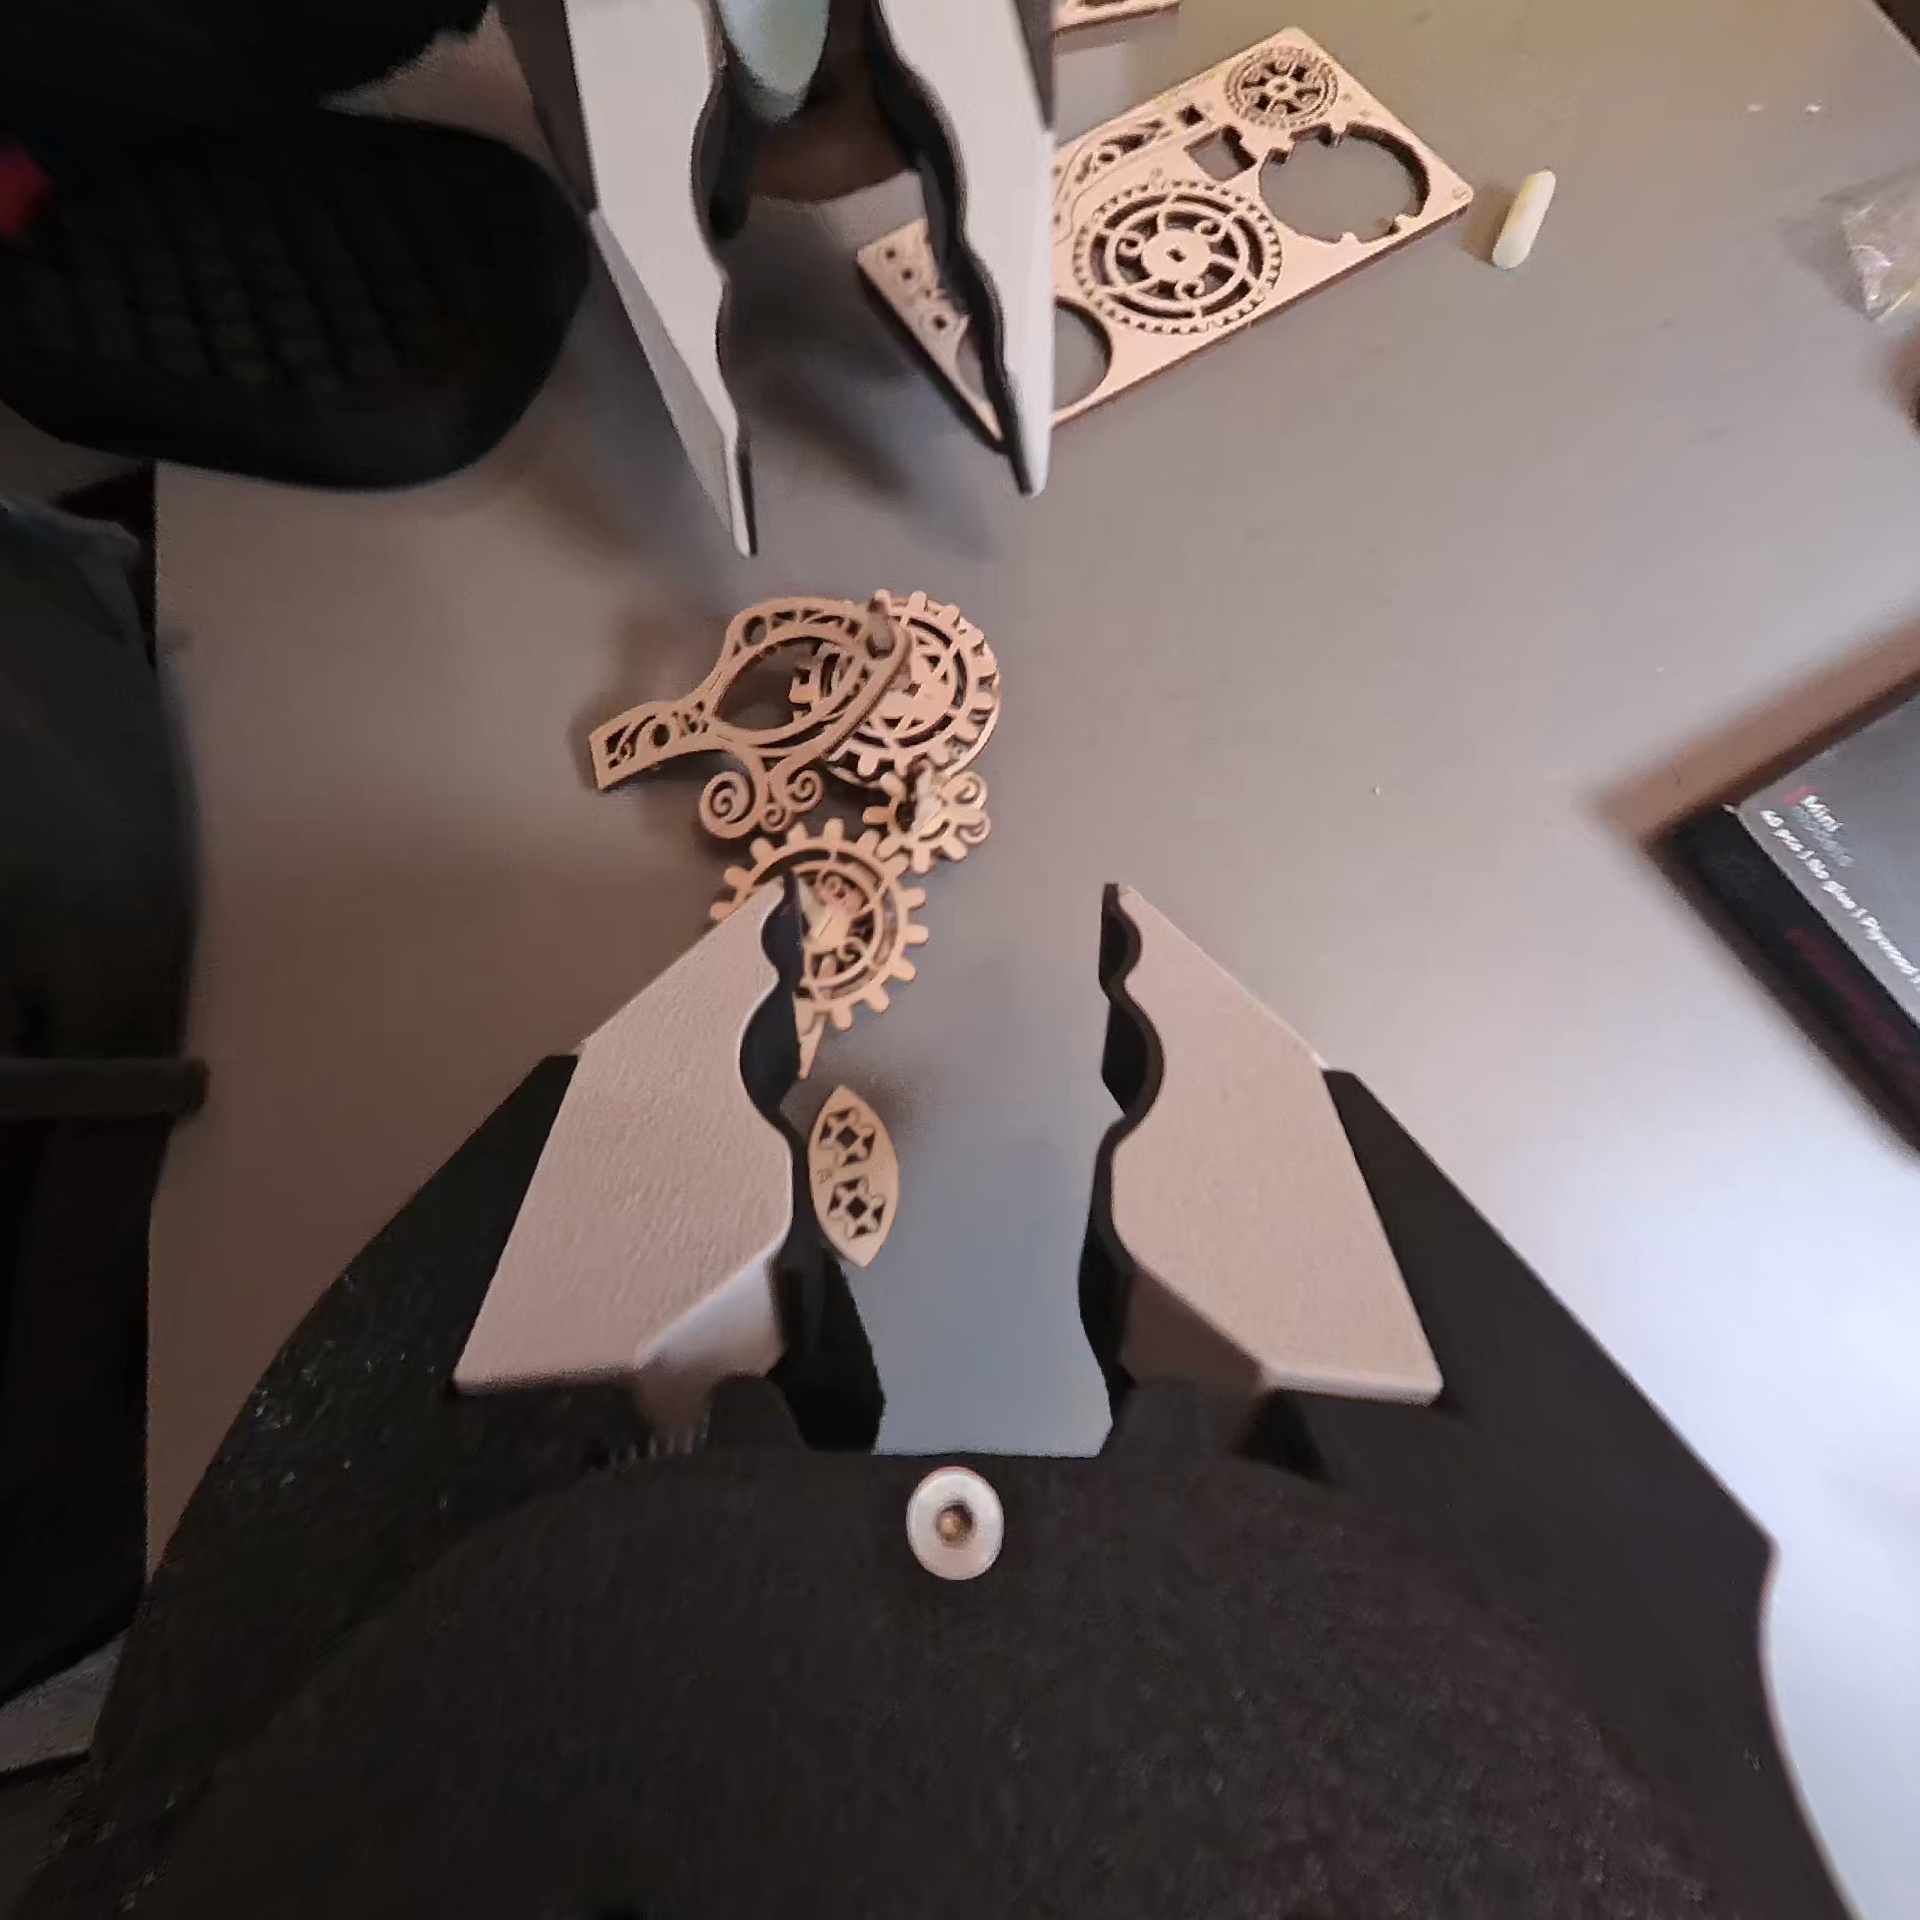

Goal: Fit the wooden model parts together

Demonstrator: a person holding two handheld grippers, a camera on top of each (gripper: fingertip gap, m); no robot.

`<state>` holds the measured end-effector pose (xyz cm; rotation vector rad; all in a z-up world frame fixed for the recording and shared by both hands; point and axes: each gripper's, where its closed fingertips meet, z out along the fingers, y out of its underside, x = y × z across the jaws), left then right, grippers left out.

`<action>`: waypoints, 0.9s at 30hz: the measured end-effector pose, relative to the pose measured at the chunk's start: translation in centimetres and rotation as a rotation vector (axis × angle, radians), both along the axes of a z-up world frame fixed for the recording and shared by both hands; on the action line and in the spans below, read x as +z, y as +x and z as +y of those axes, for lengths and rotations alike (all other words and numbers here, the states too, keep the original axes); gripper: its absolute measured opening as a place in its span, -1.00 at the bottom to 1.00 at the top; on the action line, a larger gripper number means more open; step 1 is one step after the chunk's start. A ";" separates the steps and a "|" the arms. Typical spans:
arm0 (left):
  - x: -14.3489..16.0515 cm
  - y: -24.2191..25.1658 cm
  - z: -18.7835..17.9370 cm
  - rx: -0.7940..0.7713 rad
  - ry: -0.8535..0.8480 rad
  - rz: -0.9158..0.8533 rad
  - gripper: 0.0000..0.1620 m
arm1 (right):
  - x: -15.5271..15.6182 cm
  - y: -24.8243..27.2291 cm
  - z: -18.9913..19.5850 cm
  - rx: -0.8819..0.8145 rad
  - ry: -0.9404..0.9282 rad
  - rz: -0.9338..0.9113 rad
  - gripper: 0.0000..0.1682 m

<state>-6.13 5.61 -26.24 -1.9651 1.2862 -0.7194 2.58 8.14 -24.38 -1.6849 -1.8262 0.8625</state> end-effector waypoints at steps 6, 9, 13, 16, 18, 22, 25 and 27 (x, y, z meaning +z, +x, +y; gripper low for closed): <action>-0.9 0.8 0.5 -0.273 -0.023 0.133 -0.08 | -0.7 0.6 -2.3 0.029 0.076 -0.081 -0.27; -1.2 1.6 0.7 -0.395 -0.065 0.174 -0.04 | -0.3 0.4 -2.8 0.021 0.076 -0.080 -0.28; -1.8 2.4 0.5 -0.486 -0.081 0.199 -0.12 | 0.4 0.5 -3.6 -0.004 0.055 -0.061 -0.29; -2.0 2.6 0.4 -0.479 -0.079 0.185 -0.35 | 0.4 0.9 -3.9 -0.023 0.047 -0.052 -0.30; -2.0 2.5 0.6 -0.436 -0.068 0.179 -0.45 | 0.4 1.1 -3.8 -0.041 0.036 -0.040 -0.32; -2.1 2.2 1.1 -0.307 -0.054 0.166 -0.52 | 0.6 0.8 -3.3 -0.068 0.010 -0.009 -0.34; -2.2 1.6 1.8 -0.151 -0.036 0.159 -0.73 | 0.7 0.4 -2.9 -0.082 0.020 0.003 -0.34; -2.1 1.3 1.8 -0.061 -0.047 0.132 -0.70 | 0.8 0.2 -2.6 -0.095 0.019 0.010 -0.34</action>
